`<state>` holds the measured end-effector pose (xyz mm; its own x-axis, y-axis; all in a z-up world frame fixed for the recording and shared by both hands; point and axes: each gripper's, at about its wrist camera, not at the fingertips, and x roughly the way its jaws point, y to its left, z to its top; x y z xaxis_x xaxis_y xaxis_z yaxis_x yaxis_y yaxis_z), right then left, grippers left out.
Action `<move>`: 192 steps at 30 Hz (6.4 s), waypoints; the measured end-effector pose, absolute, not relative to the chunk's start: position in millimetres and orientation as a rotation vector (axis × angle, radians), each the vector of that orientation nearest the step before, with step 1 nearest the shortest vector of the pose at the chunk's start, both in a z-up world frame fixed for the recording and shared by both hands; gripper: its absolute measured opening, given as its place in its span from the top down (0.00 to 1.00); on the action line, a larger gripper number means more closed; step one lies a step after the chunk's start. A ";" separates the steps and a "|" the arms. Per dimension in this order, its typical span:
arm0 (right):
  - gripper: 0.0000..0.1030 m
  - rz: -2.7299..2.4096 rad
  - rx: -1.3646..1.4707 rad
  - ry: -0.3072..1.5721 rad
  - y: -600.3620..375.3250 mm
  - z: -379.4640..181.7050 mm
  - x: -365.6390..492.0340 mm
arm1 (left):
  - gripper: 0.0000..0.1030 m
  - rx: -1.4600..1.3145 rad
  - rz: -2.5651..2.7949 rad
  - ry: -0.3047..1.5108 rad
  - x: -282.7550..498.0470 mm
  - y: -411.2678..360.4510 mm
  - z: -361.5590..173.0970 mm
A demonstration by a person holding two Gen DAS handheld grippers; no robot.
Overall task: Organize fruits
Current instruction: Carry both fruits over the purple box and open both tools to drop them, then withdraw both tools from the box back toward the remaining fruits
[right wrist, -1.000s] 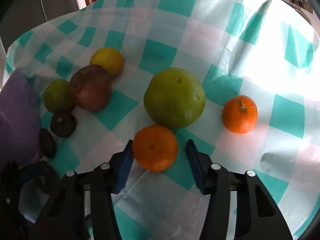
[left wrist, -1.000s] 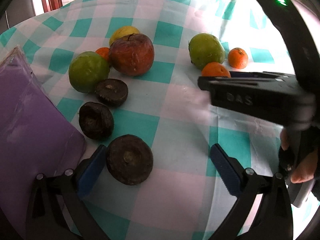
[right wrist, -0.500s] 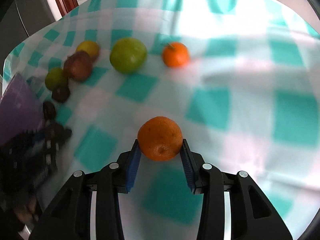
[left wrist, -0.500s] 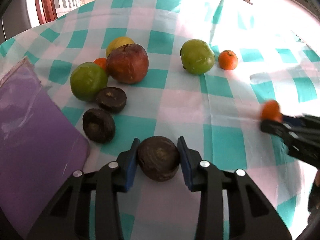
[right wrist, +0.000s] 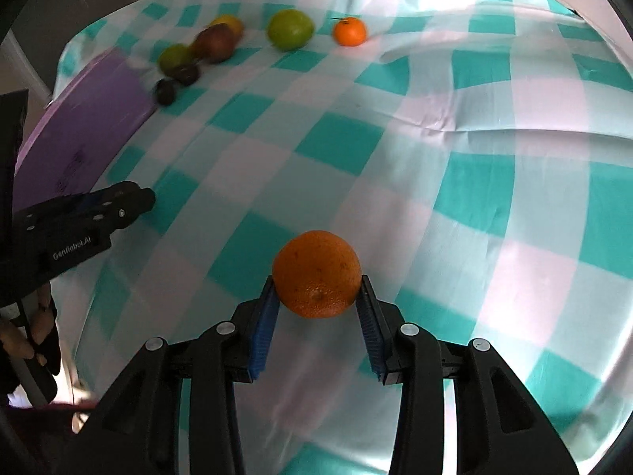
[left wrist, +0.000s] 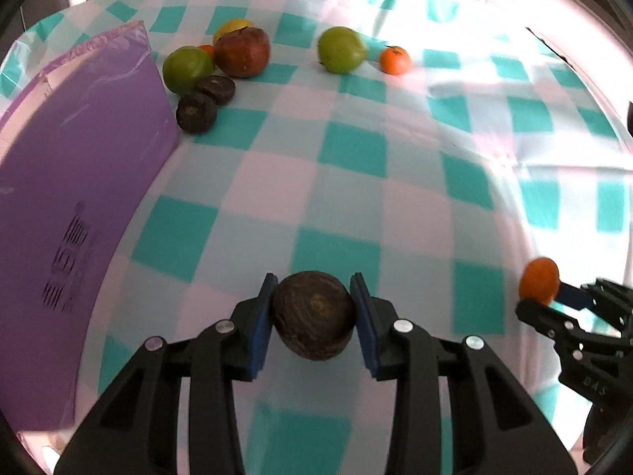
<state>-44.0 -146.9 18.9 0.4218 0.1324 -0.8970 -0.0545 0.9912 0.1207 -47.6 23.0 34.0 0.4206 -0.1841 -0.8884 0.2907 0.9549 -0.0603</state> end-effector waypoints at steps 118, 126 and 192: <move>0.14 0.046 0.239 0.868 -174.4 136.6 -87.1 | 0.01 0.436 -0.364 0.795 -117.9 -21.4 171.7; 0.14 -0.093 0.006 0.955 -153.2 39.0 -29.4 | 0.02 0.300 -0.232 0.935 -56.6 -11.1 98.6; 0.04 -0.248 0.154 0.939 -171.2 -15.5 51.4 | 0.01 0.164 -0.242 0.985 44.7 -5.2 16.5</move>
